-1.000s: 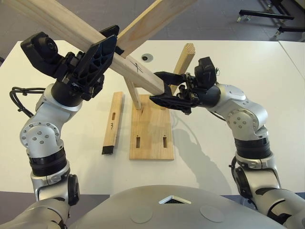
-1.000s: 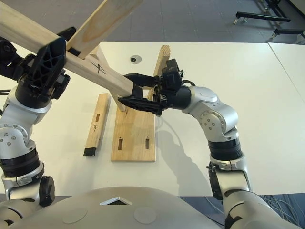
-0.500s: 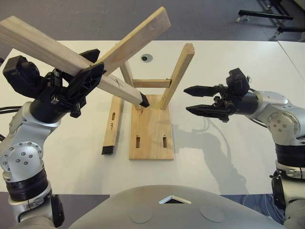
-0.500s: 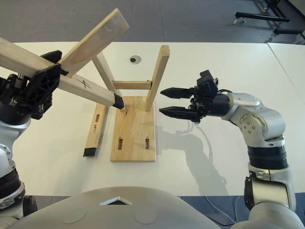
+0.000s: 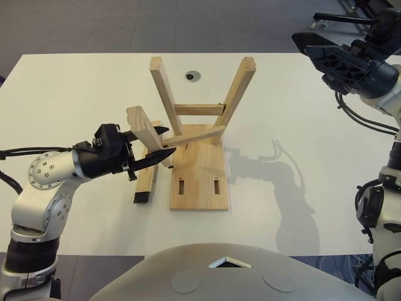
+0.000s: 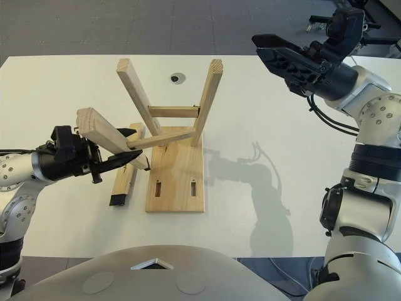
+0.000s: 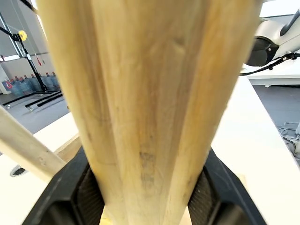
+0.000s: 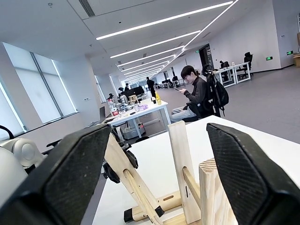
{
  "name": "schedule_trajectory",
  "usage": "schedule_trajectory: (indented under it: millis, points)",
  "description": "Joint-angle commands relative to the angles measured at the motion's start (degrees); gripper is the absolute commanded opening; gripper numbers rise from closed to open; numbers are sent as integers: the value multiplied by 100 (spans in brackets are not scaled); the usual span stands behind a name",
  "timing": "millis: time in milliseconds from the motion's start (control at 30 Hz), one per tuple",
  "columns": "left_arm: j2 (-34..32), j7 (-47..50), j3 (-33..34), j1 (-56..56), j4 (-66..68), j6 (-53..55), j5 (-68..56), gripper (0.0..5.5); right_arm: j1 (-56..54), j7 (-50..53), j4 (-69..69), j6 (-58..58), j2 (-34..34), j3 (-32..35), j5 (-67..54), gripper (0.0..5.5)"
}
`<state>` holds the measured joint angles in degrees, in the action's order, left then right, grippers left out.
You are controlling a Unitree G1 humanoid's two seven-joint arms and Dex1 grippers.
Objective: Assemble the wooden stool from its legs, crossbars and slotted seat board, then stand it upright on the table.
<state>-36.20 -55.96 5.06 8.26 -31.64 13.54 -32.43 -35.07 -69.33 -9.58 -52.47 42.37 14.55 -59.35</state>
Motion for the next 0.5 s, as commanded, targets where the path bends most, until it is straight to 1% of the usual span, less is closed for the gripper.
schedule_trajectory:
  millis: [33,133,200,300,400,500]
  points:
    - [243,223,-51,304,-312,-329,110,204,-270,-62,-181,-131,81,-119,196,375]
    - [517,224,-23,499,-658,-549,-349,204,-359,-121,-250,-211,53,-222,286,375]
    - [530,51,-3,599,-681,-989,-156,204,-407,-153,-272,-265,42,-252,317,375]
    - [400,-212,47,652,-549,-1227,-139,204,-464,-187,-294,-323,12,-293,361,375]
    - [188,-417,43,646,-414,-1479,227,204,-522,-228,-317,-380,6,-340,389,375]
    - [9,-617,31,745,-370,-1429,97,204,-523,-266,-304,-409,-6,-407,446,375]
